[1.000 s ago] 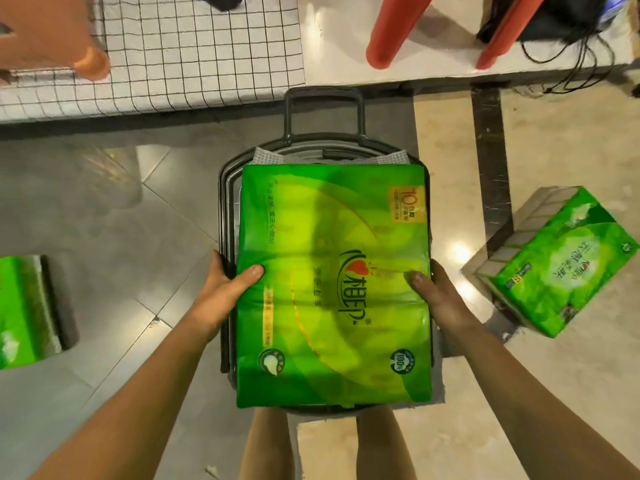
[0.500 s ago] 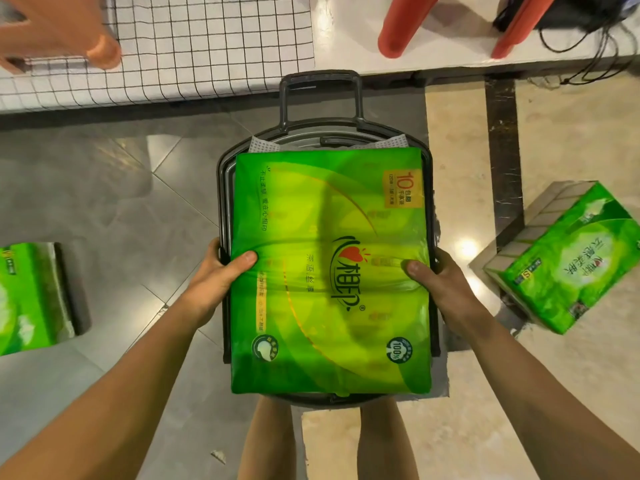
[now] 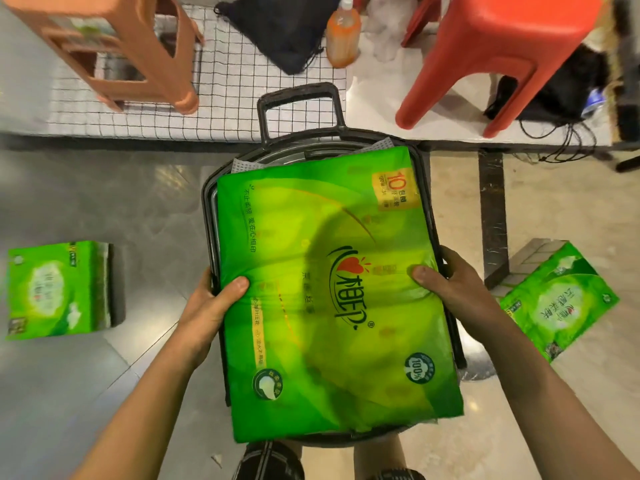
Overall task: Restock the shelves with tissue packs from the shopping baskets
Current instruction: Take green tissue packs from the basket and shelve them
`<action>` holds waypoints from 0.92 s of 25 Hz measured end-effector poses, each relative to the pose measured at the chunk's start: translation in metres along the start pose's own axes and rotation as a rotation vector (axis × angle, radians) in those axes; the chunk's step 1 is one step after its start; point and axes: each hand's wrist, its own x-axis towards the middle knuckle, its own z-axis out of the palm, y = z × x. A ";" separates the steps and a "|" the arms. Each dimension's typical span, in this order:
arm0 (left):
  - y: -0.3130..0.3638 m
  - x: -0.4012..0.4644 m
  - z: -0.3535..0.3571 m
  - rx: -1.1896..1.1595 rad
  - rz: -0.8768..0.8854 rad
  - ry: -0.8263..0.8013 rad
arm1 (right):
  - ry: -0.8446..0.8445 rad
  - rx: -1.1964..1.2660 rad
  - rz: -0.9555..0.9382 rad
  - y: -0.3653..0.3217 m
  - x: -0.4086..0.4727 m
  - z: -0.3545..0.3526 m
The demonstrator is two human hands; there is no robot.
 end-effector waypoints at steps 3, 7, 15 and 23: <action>0.051 -0.056 -0.021 -0.020 0.056 0.019 | -0.041 -0.009 -0.066 -0.071 -0.046 0.014; 0.115 -0.129 -0.055 -0.043 0.095 0.052 | -0.024 -0.074 -0.122 -0.145 -0.110 0.036; 0.219 -0.251 -0.112 -0.141 0.273 0.139 | -0.072 -0.092 -0.272 -0.266 -0.198 0.090; 0.210 -0.312 -0.107 -0.184 0.321 0.400 | -0.327 -0.181 -0.349 -0.286 -0.187 0.106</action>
